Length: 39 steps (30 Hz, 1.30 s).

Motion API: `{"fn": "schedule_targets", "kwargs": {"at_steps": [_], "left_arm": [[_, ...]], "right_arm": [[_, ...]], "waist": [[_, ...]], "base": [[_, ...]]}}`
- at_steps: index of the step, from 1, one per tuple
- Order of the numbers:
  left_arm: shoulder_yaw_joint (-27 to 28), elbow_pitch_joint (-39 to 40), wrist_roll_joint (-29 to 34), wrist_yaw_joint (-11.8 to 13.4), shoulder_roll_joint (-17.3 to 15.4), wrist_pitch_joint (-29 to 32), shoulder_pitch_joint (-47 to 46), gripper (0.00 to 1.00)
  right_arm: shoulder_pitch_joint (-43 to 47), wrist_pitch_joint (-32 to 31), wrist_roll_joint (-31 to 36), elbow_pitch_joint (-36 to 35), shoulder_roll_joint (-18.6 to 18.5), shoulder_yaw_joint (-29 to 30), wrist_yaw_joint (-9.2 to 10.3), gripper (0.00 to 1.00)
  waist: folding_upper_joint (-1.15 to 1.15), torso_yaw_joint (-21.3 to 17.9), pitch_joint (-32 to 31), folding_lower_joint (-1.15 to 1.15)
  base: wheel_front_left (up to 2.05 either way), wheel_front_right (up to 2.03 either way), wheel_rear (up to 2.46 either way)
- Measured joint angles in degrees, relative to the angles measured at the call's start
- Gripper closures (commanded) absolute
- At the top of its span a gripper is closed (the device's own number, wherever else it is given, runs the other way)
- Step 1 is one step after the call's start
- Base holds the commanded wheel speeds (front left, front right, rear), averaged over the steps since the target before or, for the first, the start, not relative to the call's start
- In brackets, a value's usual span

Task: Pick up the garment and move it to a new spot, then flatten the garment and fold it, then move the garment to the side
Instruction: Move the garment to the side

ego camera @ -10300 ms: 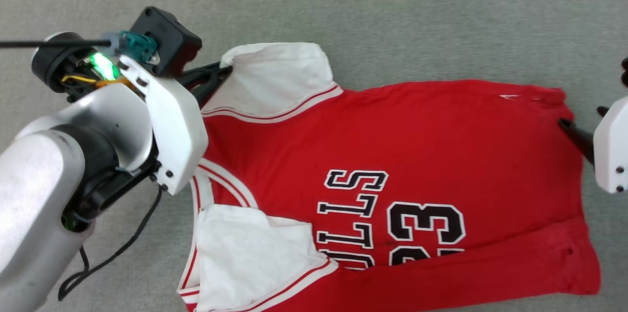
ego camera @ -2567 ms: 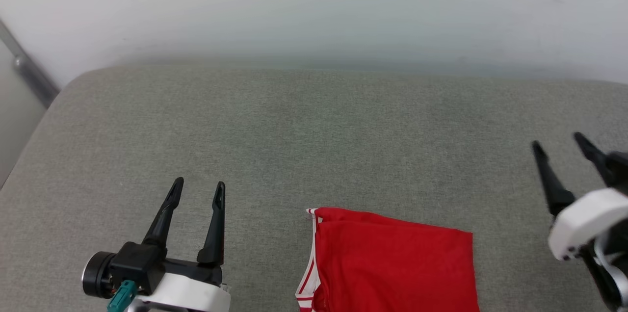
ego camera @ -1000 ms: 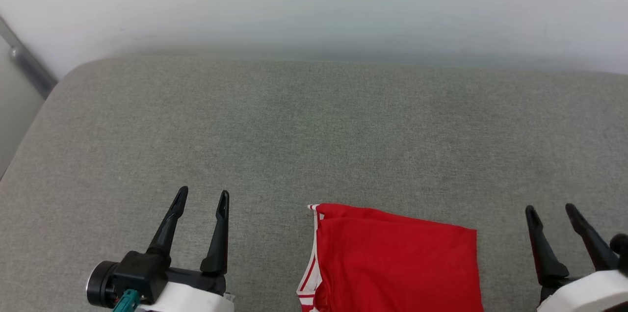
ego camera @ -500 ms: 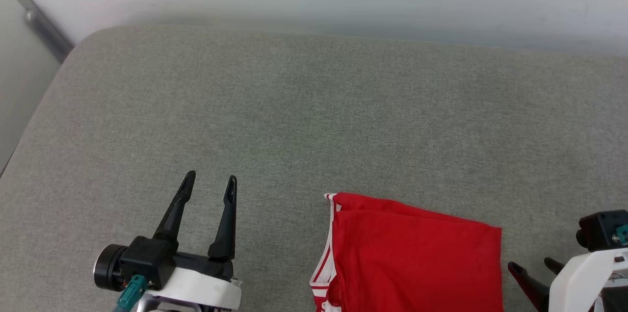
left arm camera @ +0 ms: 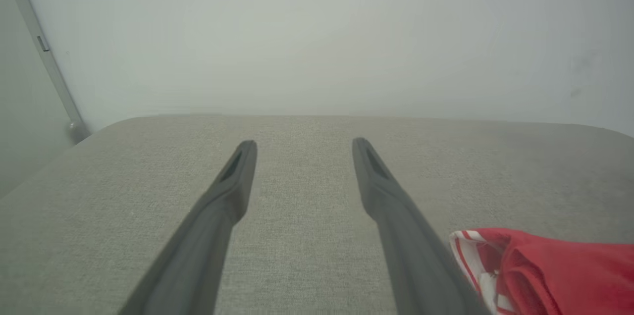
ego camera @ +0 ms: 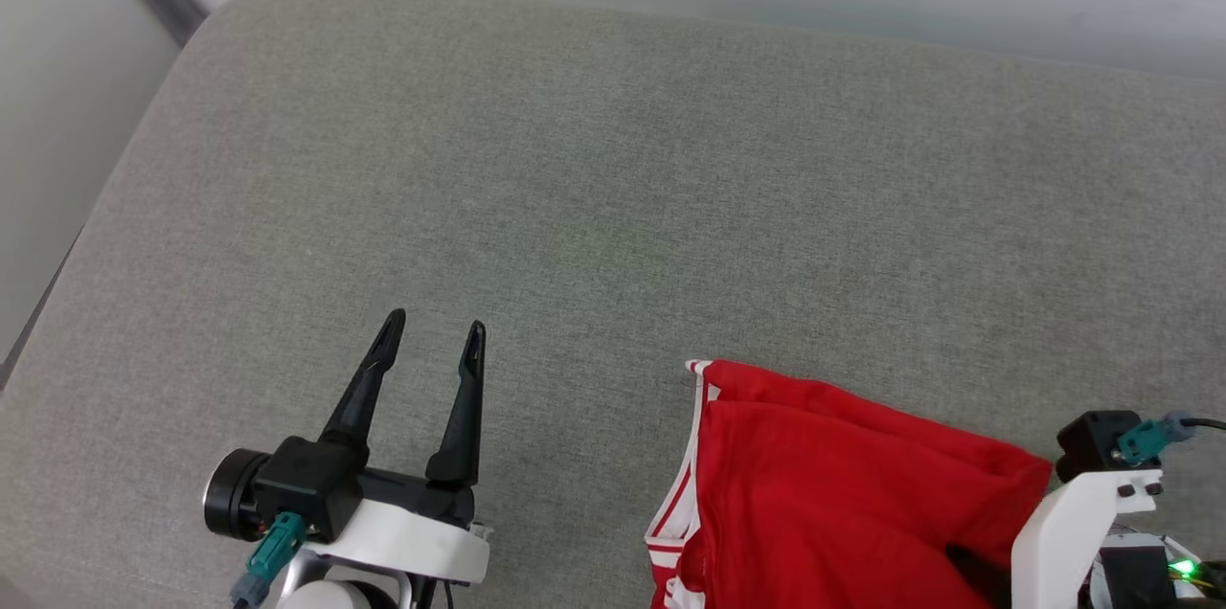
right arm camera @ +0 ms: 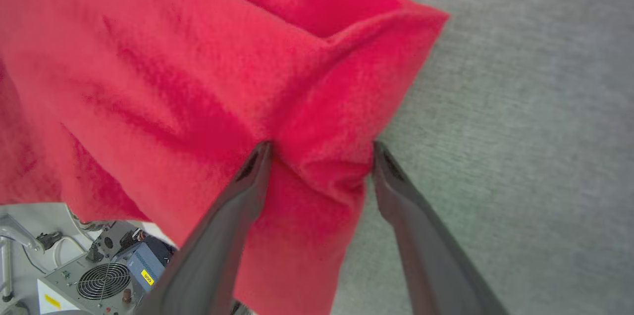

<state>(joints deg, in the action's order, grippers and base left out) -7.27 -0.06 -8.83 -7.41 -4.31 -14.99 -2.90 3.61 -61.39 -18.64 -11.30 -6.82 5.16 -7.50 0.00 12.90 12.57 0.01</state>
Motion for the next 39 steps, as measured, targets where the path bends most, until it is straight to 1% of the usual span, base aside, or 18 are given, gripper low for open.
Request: {"fn": "schedule_targets", "kwargs": {"at_steps": [3,7,8,9,10,11,15,17,19,23,28,32,35,39], "left_arm": [[0.2,-0.1,0.0,0.0,0.1,0.0,-0.2,0.0],[0.0,-0.1,0.1,0.0,0.3,0.0,-0.7,0.0],[0.0,-0.2,0.1,0.0,0.3,0.0,-0.7,0.0],[0.0,-0.2,0.1,0.0,0.3,0.0,-0.8,0.0],[-0.1,-0.3,0.1,0.0,0.3,0.0,-0.8,0.0],[-0.1,-0.3,0.1,0.0,0.4,0.0,-0.8,0.0],[-0.1,-0.4,0.1,0.0,0.5,0.0,-0.8,0.0],[0.2,-0.4,0.1,0.0,0.6,0.0,-0.8,0.0],[0.5,-0.3,0.2,0.0,0.6,0.0,-0.7,0.0],[0.4,-0.1,0.2,0.0,0.6,0.0,-0.3,0.0],[-2.3,0.6,1.2,0.0,0.4,0.0,-0.3,0.0],[-5.3,1.2,1.6,0.0,0.6,0.0,-1.6,0.0],[-7.2,1.3,1.6,0.0,0.7,0.0,-2.9,0.0],[-8.8,1.4,2.0,0.0,0.4,0.0,-4.2,0.0]], "right_arm": [[-0.3,0.4,0.1,1.9,0.2,-1.3,0.0,0.0],[-1.0,1.9,1.0,4.3,-0.5,-3.4,0.01,0.0],[-1.2,2.4,1.2,4.9,-0.5,-3.7,0.01,0.05],[-1.5,3.0,1.5,5.5,-0.7,-4.1,0.02,0.52],[-1.7,3.5,1.7,6.0,-1.0,-4.6,0.02,0.96],[-2.0,4.2,2.1,6.5,-1.3,-5.1,0.01,1.0],[-3.9,6.9,3.9,7.9,-2.7,-7.2,-0.04,1.0],[-4.7,7.9,4.9,7.9,-4.1,-8.7,-0.07,1.0],[-5.9,8.4,6.0,7.9,-6.4,-10.0,-0.07,1.0],[-8.7,9.0,8.1,7.3,-13.0,-13.5,-0.03,1.0],[-13.4,8.7,10.1,5.6,-23.7,-18.7,-0.01,1.0],[-16.4,8.6,9.8,4.9,-32.1,-21.5,-0.03,1.0],[-18.0,9.0,9.4,4.6,-37.2,-23.0,-0.03,1.0],[-19.4,10.3,8.2,4.9,-42.1,-23.3,-0.04,1.0]], "waist": [[0.0,0.6,0.4,0.0],[0.0,0.9,0.8,0.0],[0.0,0.9,0.8,0.0],[0.0,0.9,0.8,0.0],[0.0,0.9,0.7,-0.01],[0.0,0.8,0.7,-0.01],[0.0,0.0,0.1,0.0],[0.0,-0.7,-0.2,0.0],[0.0,-1.5,-0.7,0.0],[0.0,-4.1,-1.2,0.0],[0.0,-8.4,-1.2,0.0],[0.0,-12.2,-0.6,0.0],[0.0,-15.0,0.3,0.0],[0.0,-18.4,1.8,0.0]], "base": [[0.0,0.0,0.0],[0.0,0.0,0.0],[0.0,0.0,0.0],[0.0,0.0,0.0],[0.0,0.0,0.0],[0.0,0.0,0.0],[0.0,0.0,0.0],[0.0,0.0,0.0],[0.0,0.0,0.0],[0.0,0.0,0.0],[0.0,0.0,0.0],[0.0,0.0,0.0],[0.0,0.0,0.0],[0.0,0.0,0.0]]}}
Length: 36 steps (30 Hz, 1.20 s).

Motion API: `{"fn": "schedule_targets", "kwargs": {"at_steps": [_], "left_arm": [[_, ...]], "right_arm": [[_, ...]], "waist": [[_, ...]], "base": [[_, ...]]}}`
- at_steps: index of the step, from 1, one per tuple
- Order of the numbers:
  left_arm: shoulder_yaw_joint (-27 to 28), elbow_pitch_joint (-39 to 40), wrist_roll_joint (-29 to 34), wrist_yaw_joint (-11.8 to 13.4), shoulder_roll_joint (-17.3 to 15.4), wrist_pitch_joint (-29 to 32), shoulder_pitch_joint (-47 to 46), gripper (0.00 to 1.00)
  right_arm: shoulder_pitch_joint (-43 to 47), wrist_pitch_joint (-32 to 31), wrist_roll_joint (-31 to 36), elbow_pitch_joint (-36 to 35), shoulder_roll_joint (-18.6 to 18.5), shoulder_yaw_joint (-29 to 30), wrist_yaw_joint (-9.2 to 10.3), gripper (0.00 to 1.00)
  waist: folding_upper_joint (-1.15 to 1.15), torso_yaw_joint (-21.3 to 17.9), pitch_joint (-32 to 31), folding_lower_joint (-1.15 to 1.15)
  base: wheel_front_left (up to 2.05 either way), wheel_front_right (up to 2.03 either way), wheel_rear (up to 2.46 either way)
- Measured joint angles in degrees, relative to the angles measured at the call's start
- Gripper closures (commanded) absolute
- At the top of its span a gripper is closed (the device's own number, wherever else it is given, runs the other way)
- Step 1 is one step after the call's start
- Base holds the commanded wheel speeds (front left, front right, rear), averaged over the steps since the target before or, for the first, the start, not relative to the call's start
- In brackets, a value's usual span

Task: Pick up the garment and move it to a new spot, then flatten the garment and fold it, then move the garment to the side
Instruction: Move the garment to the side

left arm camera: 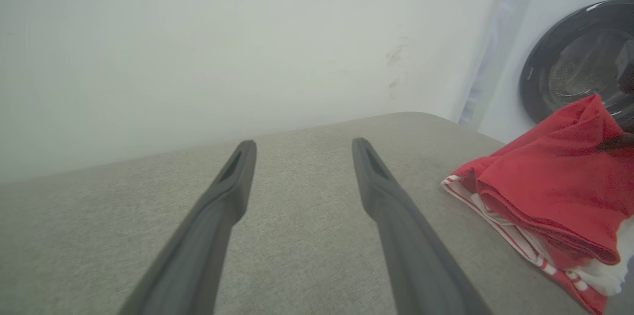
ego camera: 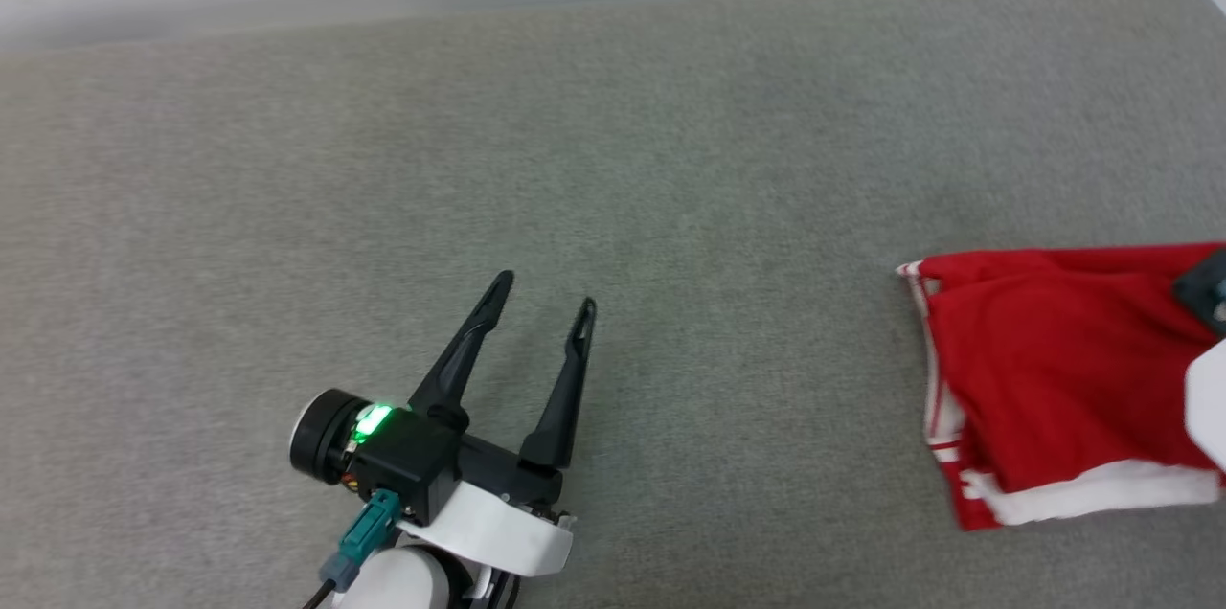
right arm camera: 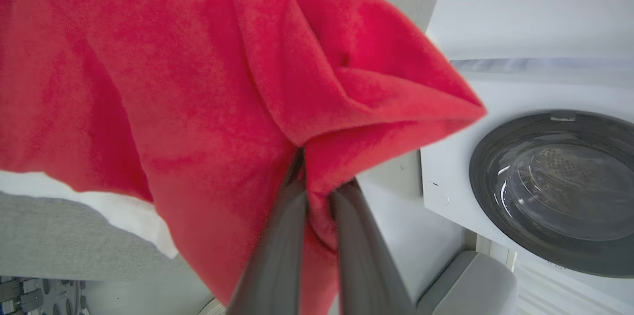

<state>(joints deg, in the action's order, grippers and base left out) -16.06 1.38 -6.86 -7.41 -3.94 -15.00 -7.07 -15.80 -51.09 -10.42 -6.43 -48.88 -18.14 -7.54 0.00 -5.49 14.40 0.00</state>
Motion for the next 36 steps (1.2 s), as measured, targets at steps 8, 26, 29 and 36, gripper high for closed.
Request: {"fn": "schedule_targets", "kwargs": {"at_steps": [8,26,29,36], "left_arm": [[-2.7,0.9,0.2,0.0,-1.7,-0.1,-4.2,0.0],[-3.6,2.3,0.5,0.0,-5.9,-0.1,-9.5,0.0],[-3.6,2.3,0.4,0.0,-5.9,-0.1,-9.8,0.0],[-2.2,1.8,-2.2,0.0,-3.8,-0.1,-9.6,0.0]], "right_arm": [[-2.0,7.9,-0.3,6.7,-4.3,5.4,0.0,1.0],[-5.6,21.9,5.0,27.3,-3.9,20.6,0.0,1.0],[-6.3,23.0,6.0,28.7,-2.3,22.3,0.0,0.62],[-6.9,24.0,8.7,27.7,-0.3,23.7,0.0,0.0]], "waist": [[0.0,-3.6,6.2,0.0],[0.0,-3.7,18.3,0.01],[0.0,-3.2,18.6,0.0],[0.0,-2.4,16.3,0.0]], "base": [[0.0,0.0,0.0],[0.0,0.0,0.0],[0.0,0.0,0.0],[0.0,0.0,0.0]]}}
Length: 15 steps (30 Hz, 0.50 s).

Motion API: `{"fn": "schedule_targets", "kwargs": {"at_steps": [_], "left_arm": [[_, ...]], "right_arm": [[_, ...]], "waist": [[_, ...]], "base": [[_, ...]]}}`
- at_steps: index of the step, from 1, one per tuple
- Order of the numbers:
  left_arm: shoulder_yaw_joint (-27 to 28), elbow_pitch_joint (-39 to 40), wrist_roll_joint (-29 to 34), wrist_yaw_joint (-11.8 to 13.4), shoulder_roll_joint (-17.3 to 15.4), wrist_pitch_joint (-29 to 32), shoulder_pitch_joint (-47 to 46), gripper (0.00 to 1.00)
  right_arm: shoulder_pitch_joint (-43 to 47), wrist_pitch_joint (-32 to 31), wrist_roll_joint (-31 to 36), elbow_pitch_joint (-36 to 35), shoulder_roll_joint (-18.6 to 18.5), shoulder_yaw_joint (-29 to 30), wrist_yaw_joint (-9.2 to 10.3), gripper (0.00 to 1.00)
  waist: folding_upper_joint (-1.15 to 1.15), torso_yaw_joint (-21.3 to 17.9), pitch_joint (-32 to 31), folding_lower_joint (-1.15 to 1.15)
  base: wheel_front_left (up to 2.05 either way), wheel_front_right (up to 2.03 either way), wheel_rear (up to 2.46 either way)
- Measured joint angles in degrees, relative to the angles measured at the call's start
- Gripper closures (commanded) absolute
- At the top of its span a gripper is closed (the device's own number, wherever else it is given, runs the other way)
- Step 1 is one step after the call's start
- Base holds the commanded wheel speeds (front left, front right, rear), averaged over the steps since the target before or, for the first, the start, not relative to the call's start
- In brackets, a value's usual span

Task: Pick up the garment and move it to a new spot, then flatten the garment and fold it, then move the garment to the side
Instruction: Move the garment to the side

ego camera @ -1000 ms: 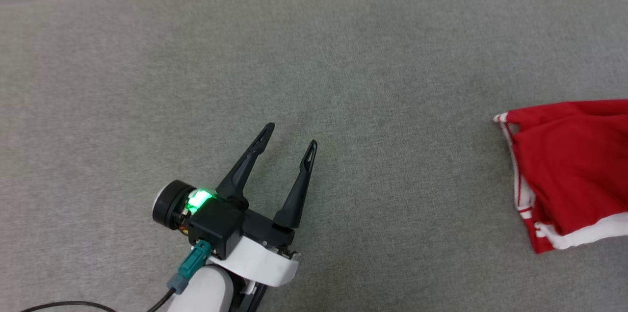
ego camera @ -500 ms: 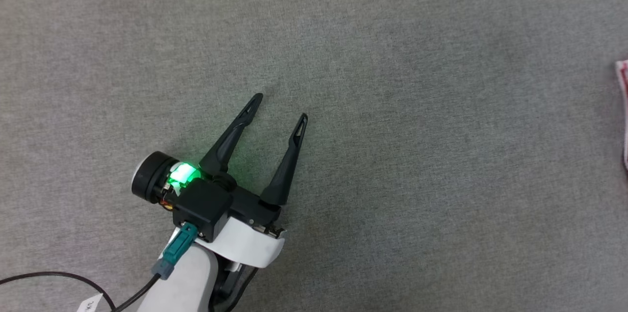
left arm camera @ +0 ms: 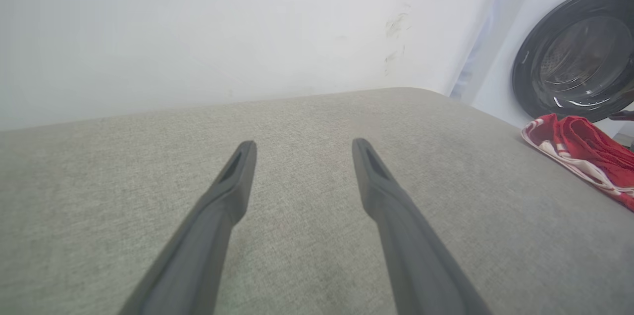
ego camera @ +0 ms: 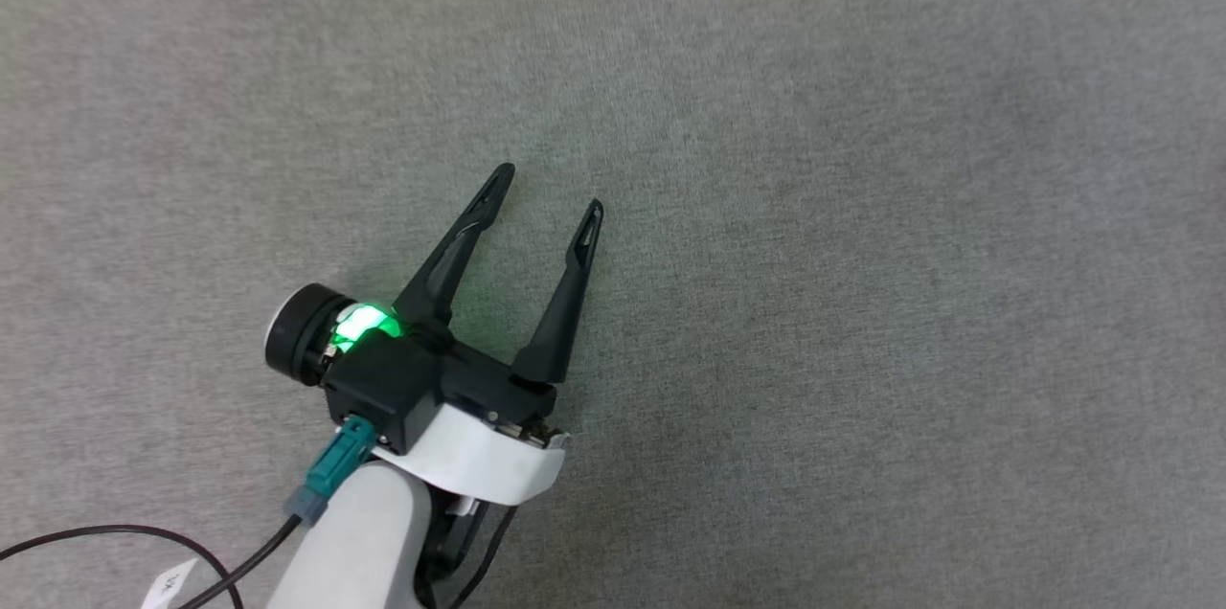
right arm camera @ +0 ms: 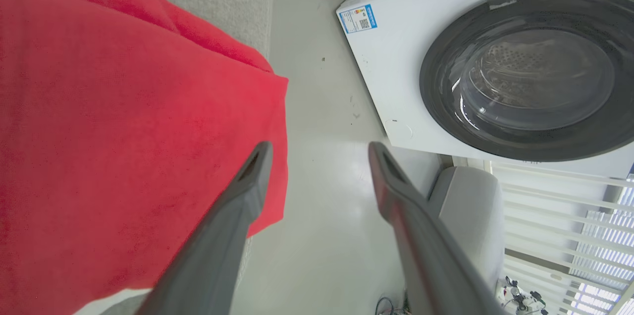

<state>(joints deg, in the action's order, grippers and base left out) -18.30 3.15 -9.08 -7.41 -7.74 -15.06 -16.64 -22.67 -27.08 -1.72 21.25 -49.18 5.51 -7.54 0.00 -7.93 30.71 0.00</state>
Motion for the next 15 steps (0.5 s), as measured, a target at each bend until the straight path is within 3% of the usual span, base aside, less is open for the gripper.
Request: {"fn": "schedule_targets", "kwargs": {"at_steps": [6,15], "left_arm": [[2.9,-0.7,-0.9,0.0,0.9,0.0,1.7,0.0],[11.0,-1.6,-2.1,0.1,2.7,0.0,7.3,0.0]], "right_arm": [[-1.5,1.4,-0.4,-5.5,3.8,-0.1,0.0,0.0],[0.0,10.0,-0.4,-17.7,16.3,0.4,0.01,0.0]], "waist": [[0.0,0.5,-4.8,0.0],[0.0,1.7,-15.0,-0.01]], "base": [[0.0,0.0,0.0],[0.0,0.0,0.0]]}}
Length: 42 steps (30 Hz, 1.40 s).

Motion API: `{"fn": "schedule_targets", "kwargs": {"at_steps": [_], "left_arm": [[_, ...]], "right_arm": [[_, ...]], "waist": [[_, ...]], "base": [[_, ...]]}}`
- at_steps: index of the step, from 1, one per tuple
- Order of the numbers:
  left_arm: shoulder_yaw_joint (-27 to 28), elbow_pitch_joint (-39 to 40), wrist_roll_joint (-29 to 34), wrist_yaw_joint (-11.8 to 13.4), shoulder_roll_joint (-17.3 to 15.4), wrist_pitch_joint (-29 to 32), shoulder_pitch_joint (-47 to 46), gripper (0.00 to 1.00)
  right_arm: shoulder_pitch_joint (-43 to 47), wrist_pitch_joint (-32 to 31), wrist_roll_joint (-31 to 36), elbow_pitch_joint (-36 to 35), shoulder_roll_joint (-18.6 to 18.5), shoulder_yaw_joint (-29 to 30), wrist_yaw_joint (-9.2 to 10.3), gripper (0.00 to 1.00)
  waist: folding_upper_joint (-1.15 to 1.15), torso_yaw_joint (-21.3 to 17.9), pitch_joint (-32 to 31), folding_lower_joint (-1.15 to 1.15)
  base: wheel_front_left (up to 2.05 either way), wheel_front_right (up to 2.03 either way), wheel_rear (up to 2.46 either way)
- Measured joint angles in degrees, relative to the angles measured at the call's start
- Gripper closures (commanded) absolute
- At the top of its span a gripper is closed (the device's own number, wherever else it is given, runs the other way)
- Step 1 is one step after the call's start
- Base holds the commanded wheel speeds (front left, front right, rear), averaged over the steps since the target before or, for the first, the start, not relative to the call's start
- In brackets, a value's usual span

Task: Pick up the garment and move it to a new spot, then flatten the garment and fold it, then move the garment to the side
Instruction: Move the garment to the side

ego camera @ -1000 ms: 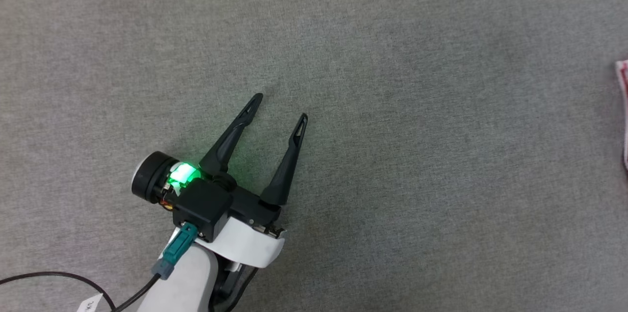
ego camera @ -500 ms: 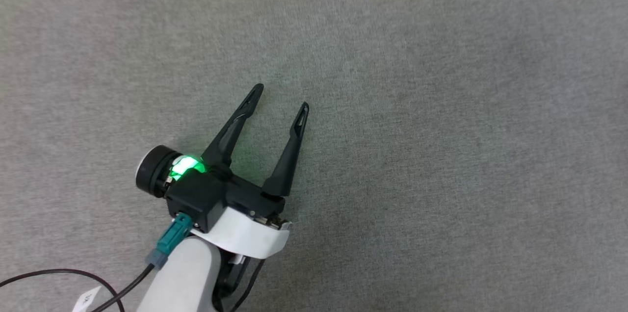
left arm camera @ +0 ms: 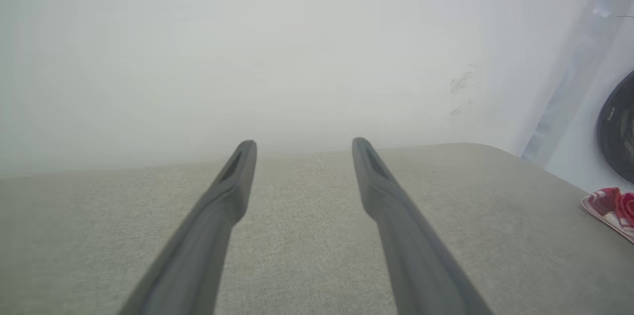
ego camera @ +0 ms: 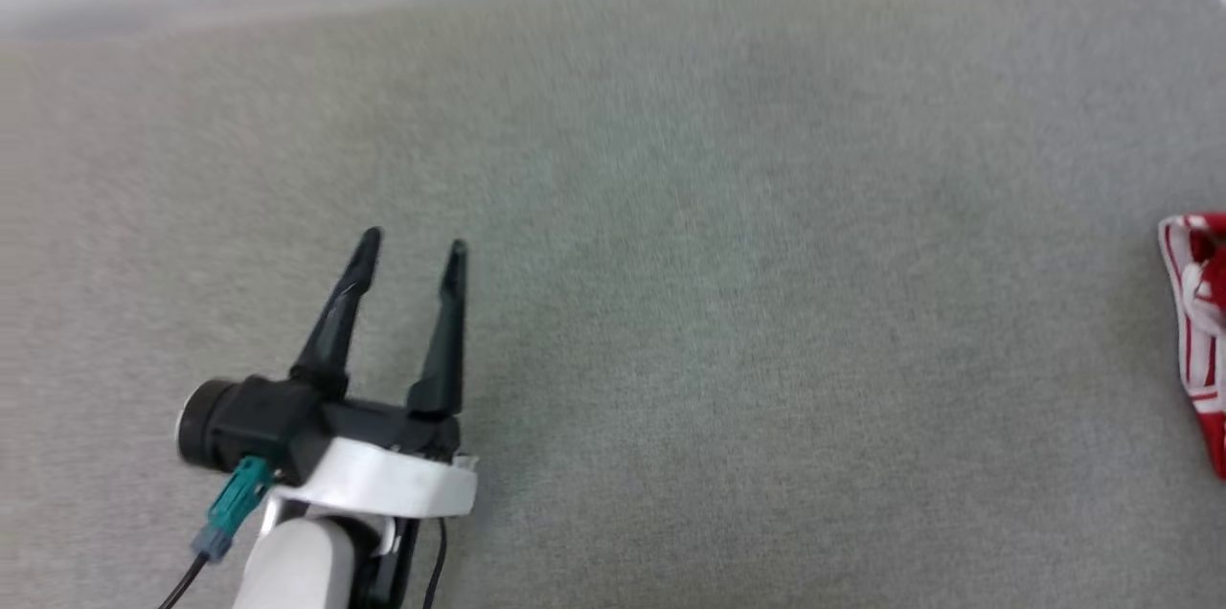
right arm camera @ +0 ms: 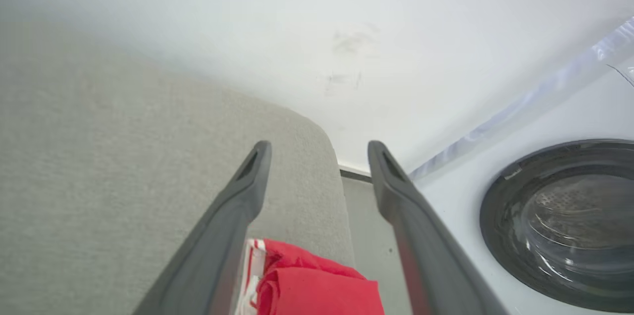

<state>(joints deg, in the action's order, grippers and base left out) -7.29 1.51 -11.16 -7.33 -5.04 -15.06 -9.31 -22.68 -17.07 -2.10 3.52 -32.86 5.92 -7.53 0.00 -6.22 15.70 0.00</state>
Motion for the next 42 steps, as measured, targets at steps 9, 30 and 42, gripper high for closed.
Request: {"fn": "schedule_targets", "kwargs": {"at_steps": [9,30,42], "left_arm": [[3.7,-1.0,0.4,0.5,1.2,0.0,5.2,0.0],[3.6,-4.8,2.8,0.4,2.0,0.0,10.4,0.0],[3.8,-5.4,2.6,0.8,2.1,0.0,10.4,0.0]], "right_arm": [[11.8,11.1,-5.9,-10.6,15.9,3.6,0.01,0.0],[25.2,29.5,-4.8,-3.7,28.5,-0.9,0.02,0.0],[25.1,30.7,-4.2,-2.9,29.0,-1.2,0.02,0.0]], "waist": [[0.0,2.9,-8.2,-0.01],[0.0,6.3,-12.5,-0.01],[0.0,6.6,-12.5,0.0]], "base": [[0.0,0.0,0.0],[0.0,0.0,0.0],[0.0,0.0,0.0]]}}
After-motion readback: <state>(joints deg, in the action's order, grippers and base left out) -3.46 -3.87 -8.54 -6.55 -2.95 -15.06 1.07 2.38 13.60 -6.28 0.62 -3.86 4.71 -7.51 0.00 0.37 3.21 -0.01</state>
